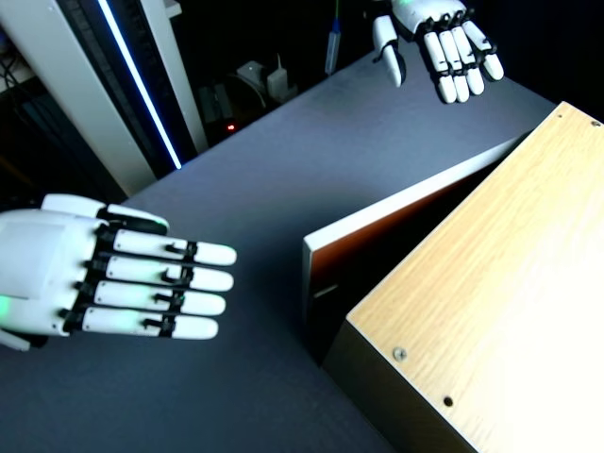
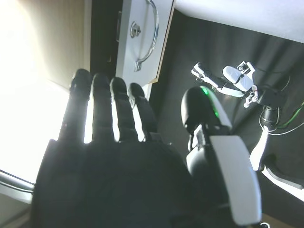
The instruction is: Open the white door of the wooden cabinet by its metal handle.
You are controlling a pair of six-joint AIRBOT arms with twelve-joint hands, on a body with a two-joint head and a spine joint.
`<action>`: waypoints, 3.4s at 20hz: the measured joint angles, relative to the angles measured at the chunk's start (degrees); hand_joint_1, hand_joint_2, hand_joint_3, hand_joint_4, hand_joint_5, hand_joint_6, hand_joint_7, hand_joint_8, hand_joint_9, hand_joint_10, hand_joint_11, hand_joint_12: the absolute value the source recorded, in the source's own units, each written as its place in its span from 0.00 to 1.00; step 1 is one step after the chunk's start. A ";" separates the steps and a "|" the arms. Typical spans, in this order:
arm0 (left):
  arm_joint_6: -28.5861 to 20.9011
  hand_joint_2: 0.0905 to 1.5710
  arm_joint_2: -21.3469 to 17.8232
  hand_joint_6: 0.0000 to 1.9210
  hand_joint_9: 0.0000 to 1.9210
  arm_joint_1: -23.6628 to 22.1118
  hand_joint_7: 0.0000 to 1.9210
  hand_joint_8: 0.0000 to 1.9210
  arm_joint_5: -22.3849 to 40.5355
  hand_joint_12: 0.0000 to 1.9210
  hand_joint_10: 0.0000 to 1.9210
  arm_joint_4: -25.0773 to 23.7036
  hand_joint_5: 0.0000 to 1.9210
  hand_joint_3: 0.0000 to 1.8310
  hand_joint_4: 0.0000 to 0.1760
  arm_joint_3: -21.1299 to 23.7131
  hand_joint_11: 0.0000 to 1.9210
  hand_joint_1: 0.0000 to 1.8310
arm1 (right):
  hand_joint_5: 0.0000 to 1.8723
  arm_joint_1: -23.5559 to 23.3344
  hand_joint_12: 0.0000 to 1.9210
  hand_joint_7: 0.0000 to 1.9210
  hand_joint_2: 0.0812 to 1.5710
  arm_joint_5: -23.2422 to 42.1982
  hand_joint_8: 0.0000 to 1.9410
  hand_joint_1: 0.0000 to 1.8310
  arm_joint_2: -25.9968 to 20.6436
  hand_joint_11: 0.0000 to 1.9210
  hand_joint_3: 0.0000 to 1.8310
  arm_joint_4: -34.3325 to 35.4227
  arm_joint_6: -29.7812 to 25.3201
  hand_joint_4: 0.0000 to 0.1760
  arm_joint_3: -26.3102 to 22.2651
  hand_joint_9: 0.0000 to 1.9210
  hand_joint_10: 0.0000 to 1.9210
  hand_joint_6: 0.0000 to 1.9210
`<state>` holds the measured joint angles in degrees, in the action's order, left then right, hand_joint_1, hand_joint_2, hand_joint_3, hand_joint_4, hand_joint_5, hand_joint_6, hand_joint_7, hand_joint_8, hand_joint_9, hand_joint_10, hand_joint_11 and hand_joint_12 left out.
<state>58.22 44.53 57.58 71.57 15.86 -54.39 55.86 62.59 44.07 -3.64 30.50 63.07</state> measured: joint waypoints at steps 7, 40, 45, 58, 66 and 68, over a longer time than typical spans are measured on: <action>0.00 0.86 0.24 0.00 0.06 -0.04 0.09 0.00 0.00 0.12 0.00 -0.07 0.09 0.00 0.00 -0.02 0.00 0.00 | 0.07 -0.76 0.04 0.06 0.87 -1.25 0.00 0.06 1.03 0.04 0.00 -0.37 -0.02 0.00 0.74 0.05 0.00 0.00; -2.49 0.91 0.66 0.00 0.01 1.38 0.00 0.00 0.00 0.09 0.00 -0.66 0.01 0.00 0.00 -0.24 0.00 0.00 | 0.00 -20.72 0.00 0.00 0.83 -18.75 0.00 0.00 8.41 0.00 0.00 -11.82 -0.20 0.00 9.81 0.00 0.00 0.00; -2.84 0.90 0.66 0.00 0.01 2.27 0.00 0.00 0.26 0.09 0.00 -0.17 0.01 0.00 0.00 -0.24 0.00 0.00 | 0.00 -20.72 0.00 0.00 0.82 -17.92 0.00 0.00 6.62 0.00 0.00 -13.07 -0.24 0.00 8.02 0.00 0.00 0.00; -3.06 0.91 0.66 0.00 0.02 2.71 0.01 0.00 0.31 0.14 0.00 -0.17 0.02 0.00 0.00 -0.24 0.00 0.00 | 0.00 -19.98 0.00 0.00 0.94 -16.00 0.00 0.05 5.38 0.00 0.01 -16.52 -2.60 0.00 5.79 0.00 0.00 0.00; -3.67 0.90 0.70 0.00 0.03 3.30 0.02 0.00 0.42 0.19 0.00 0.26 0.03 0.00 0.00 -0.24 0.00 0.00 | 0.00 -17.03 0.00 0.00 0.84 -18.14 0.00 0.00 4.42 0.00 0.00 -12.59 -1.53 0.00 6.95 0.00 0.00 0.00; -3.67 0.90 0.70 0.00 0.04 3.28 0.03 0.00 0.46 0.19 0.00 0.15 0.03 0.00 0.00 -0.24 0.00 0.00 | 0.00 -17.05 0.00 0.00 0.84 -18.78 0.00 0.00 5.46 0.00 0.00 -10.91 -1.44 0.00 8.76 0.00 0.00 0.00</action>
<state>54.54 45.23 60.86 72.03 16.01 -54.63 38.81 43.81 49.54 -14.55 29.06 71.83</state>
